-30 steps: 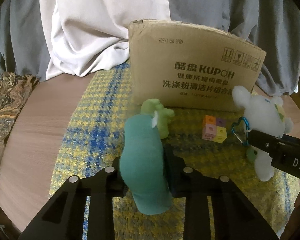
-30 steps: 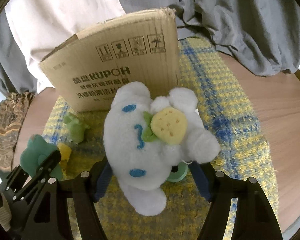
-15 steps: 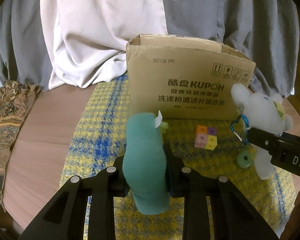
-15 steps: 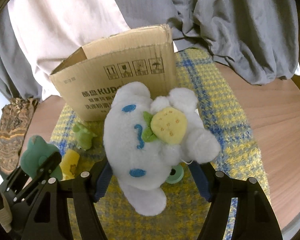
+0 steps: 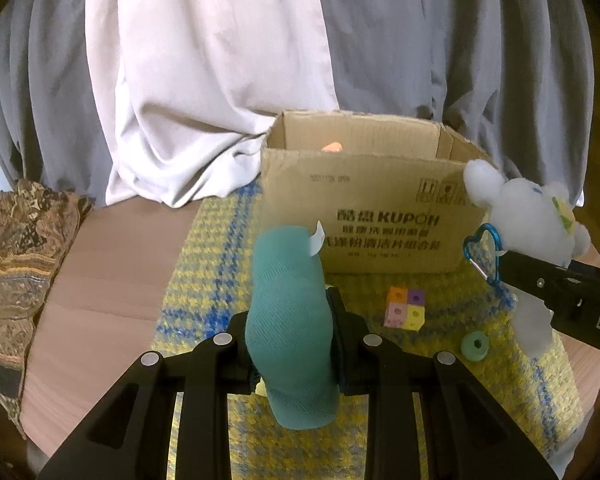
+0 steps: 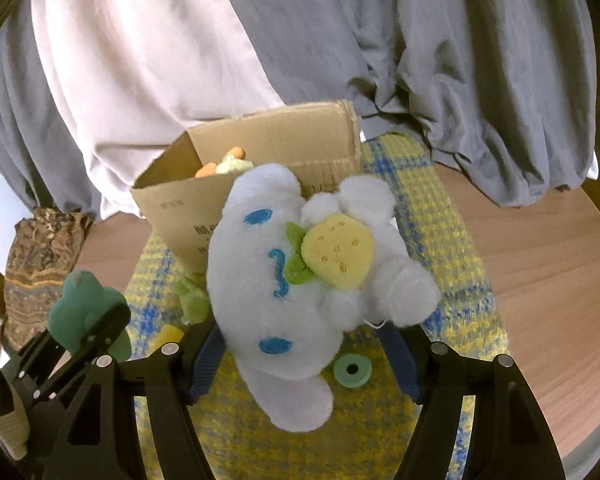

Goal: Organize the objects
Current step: 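Carry the white plush with the right tool while the left tool carries the teal plush over the box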

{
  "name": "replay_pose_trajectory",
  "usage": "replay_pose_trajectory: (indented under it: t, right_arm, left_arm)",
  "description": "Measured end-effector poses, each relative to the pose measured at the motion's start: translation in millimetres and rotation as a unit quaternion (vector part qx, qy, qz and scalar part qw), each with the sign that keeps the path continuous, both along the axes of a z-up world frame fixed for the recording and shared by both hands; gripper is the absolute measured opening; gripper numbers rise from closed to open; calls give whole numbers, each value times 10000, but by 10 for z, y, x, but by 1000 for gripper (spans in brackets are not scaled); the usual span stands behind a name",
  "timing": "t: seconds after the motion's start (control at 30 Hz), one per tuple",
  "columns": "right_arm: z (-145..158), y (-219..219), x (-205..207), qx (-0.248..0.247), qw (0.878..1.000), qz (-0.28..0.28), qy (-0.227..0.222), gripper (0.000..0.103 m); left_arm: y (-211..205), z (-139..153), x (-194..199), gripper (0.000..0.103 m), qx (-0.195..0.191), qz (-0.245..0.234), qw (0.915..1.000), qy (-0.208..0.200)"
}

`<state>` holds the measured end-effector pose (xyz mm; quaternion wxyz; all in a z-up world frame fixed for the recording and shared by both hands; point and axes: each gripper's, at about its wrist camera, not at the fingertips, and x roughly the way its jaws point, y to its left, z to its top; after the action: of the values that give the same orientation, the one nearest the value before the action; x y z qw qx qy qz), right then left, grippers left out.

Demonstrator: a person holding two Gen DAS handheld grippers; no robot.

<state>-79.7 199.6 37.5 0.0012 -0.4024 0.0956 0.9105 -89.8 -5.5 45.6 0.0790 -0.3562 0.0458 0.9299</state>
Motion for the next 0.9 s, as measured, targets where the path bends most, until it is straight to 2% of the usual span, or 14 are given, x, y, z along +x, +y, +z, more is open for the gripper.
replay_pose_trajectory:
  t: [0.43, 0.9]
  right_arm:
    - [389, -86, -55, 53, 9992, 114, 382, 71]
    - [618, -64, -222, 65, 9983, 123, 570, 71]
  left_arm:
    - [-59, 328, -95, 27, 71, -7, 9997, 243]
    - [35, 631, -321, 27, 100, -89, 9989, 452]
